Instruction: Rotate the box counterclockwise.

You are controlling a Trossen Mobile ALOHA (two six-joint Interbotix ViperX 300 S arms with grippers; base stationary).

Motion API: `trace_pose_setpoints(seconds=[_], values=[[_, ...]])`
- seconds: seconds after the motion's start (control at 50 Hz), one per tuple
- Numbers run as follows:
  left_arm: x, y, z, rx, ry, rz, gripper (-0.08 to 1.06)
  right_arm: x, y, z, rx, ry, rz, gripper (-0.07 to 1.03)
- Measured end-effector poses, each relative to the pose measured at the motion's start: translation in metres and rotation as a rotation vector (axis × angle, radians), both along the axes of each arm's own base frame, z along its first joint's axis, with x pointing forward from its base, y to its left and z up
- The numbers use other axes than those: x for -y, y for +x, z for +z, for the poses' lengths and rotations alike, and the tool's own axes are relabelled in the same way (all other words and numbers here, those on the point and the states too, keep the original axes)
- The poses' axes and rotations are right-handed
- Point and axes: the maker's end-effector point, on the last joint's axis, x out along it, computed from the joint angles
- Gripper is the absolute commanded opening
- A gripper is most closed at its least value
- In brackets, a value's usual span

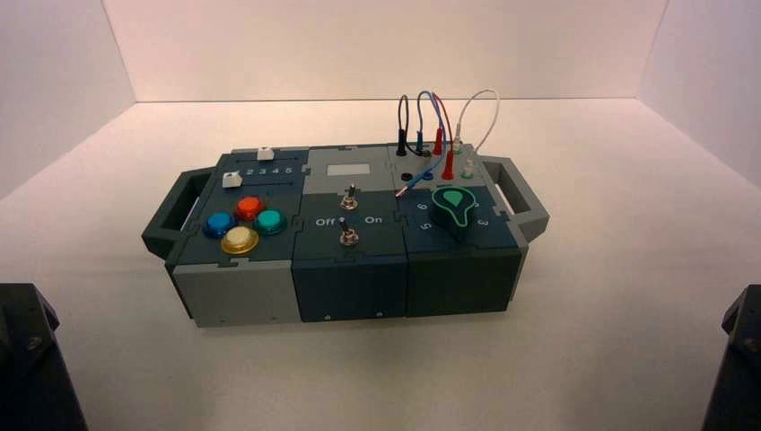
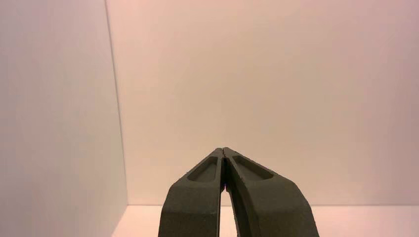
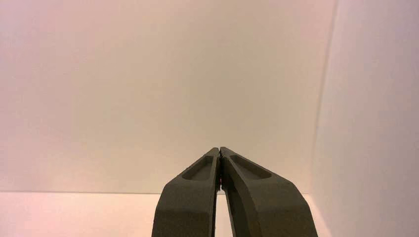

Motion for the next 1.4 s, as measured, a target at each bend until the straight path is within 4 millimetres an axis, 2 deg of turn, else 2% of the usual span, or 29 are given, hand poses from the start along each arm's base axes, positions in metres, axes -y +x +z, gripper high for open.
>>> trace_pose_setpoints(seconds=[0.54,0.74,1.14,1.3,1.4], values=[[0.0,0.0,0.0,0.0,0.0,0.0,-0.03,0.0,0.0,-0.003,-0.014,0.004,0.0,-0.02],[0.004,0.0,-0.01,-0.06,0.001,-0.015,-0.03,-0.005,0.002,-0.012,-0.063,0.0,0.02,-0.02],[0.041,-0.006,-0.041,-0.278,0.042,-0.168,-0.03,-0.035,0.013,-0.033,-0.208,-0.02,0.127,-0.02],[0.059,-0.009,-0.049,-0.337,0.059,-0.239,-0.03,-0.058,0.015,-0.05,-0.331,-0.042,0.203,-0.02],[0.066,-0.004,-0.061,-0.395,0.071,-0.26,-0.03,-0.083,0.01,-0.068,-0.445,-0.075,0.289,-0.02]])
